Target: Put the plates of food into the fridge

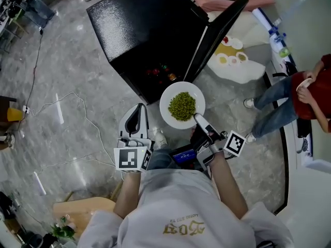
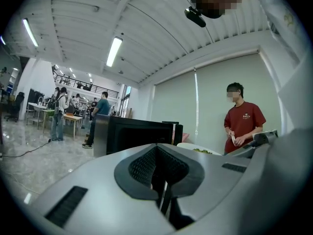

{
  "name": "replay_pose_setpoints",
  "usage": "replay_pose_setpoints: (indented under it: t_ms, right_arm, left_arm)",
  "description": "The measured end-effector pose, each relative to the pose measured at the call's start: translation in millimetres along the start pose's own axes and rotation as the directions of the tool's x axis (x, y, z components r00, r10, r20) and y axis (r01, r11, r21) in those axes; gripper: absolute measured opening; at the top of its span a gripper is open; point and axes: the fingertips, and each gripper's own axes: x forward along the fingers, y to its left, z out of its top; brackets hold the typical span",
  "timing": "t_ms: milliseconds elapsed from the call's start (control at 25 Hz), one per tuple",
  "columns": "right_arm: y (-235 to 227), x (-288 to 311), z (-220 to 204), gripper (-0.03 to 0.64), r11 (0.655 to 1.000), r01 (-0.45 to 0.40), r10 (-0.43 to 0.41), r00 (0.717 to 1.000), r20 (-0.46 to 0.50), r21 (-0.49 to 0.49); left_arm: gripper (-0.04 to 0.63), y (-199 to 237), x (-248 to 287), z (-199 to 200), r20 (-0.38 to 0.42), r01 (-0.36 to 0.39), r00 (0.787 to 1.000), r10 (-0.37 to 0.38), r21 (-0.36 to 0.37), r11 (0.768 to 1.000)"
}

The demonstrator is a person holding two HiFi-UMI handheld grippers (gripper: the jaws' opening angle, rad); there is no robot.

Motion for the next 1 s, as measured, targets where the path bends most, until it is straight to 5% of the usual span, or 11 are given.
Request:
replay_pose_setpoints:
  t_ms: [1000]
  right_arm:
    - [-68.1, 35.7, 54.5, 0.017, 0.999, 0.046, -0.046, 0.997, -0.069, -0.011]
  left_arm:
    - [0.006, 14.9, 44.9, -73.4, -0.034, -0.143, 0.989, 0.144, 0.042, 0.989]
